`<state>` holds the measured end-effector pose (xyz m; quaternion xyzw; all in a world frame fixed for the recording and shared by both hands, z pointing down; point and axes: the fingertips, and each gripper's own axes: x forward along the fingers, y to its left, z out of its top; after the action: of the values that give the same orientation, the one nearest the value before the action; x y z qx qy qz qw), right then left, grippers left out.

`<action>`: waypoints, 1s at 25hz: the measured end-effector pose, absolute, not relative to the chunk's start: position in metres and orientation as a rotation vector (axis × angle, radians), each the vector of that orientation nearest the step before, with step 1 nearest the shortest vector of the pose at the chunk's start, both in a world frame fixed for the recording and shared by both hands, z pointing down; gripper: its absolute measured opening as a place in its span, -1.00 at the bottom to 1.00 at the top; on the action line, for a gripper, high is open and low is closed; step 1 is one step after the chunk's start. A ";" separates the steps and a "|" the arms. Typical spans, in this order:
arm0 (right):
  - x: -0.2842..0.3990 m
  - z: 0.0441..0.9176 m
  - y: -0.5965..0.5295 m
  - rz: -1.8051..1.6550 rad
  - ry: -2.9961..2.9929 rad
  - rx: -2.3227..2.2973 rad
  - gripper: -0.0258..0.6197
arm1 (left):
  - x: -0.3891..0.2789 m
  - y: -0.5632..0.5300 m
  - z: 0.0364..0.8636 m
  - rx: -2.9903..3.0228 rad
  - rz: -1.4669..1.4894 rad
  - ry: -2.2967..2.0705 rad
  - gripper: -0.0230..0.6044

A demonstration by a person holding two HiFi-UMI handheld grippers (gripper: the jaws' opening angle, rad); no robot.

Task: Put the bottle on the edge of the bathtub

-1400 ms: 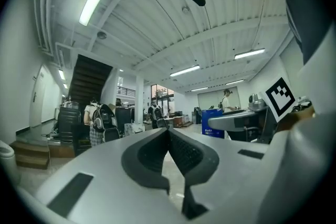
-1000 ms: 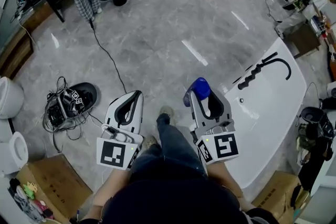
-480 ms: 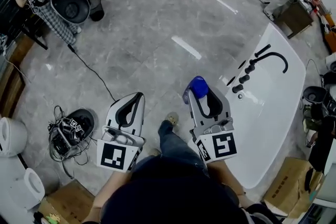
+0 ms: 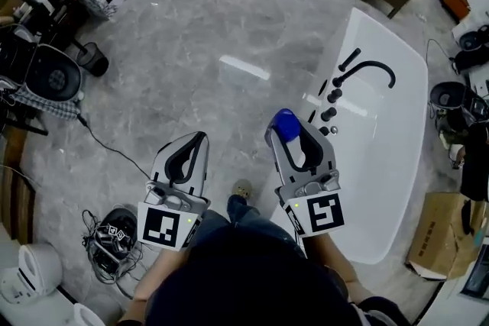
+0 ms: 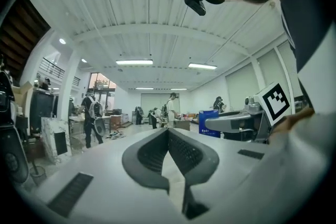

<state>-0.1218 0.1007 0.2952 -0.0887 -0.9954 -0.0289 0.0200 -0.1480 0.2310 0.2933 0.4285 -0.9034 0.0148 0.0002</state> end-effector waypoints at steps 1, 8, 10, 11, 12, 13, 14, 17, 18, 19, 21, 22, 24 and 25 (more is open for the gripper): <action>-0.122 0.295 0.086 -0.085 -3.093 -0.218 -0.43 | -0.152 0.216 0.294 1.396 0.045 -2.806 -0.85; -0.088 0.313 -0.010 -0.038 -3.070 0.223 -0.43 | -0.158 0.111 0.307 1.746 0.083 -2.551 -0.85; -0.071 0.320 -0.034 -0.025 -3.042 0.347 -0.43 | -0.154 0.082 0.311 1.844 0.097 -2.480 -0.85; -0.062 0.324 -0.044 -0.022 -3.023 0.410 -0.43 | -0.151 0.067 0.312 1.895 0.098 -2.441 -0.85; -0.053 0.329 -0.055 -0.019 -3.001 0.476 -0.43 | -0.147 0.053 0.314 1.951 0.093 -2.401 -0.85; -0.044 0.333 -0.064 -0.014 -2.977 0.544 -0.43 | -0.144 0.038 0.314 2.013 0.084 -2.356 -0.85; -0.036 0.337 -0.073 -0.009 -2.952 0.615 -0.43 | -0.142 0.022 0.315 2.075 0.076 -2.305 -0.85; -0.022 0.342 -0.100 -0.005 -2.881 0.804 -0.43 | -0.139 -0.021 0.321 2.220 0.084 -2.131 -0.85; -0.020 0.343 -0.109 -0.006 -2.859 0.853 -0.43 | -0.139 -0.035 0.322 2.257 0.087 -2.081 -0.85; -0.019 0.344 -0.119 -0.003 -2.834 0.902 -0.43 | -0.140 -0.049 0.324 2.294 0.092 -2.032 -0.85; -0.018 0.347 -0.137 0.027 -2.775 1.005 -0.43 | -0.143 -0.077 0.326 2.376 0.107 -1.929 -0.85; -0.018 0.349 -0.144 0.054 -2.749 1.058 -0.43 | -0.144 -0.092 0.328 2.422 0.118 -1.872 -0.85; -0.020 0.353 -0.156 0.127 -2.696 1.161 -0.43 | -0.147 -0.118 0.330 2.510 0.128 -1.752 -0.85; -0.022 0.355 -0.162 0.155 -2.674 1.211 -0.43 | -0.150 -0.130 0.331 2.549 0.128 -1.692 -0.85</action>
<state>-0.0220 -0.1615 0.3545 0.4098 -0.9051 0.0526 0.1010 -0.1497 -0.1298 0.3314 0.8318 -0.5520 0.0417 0.0398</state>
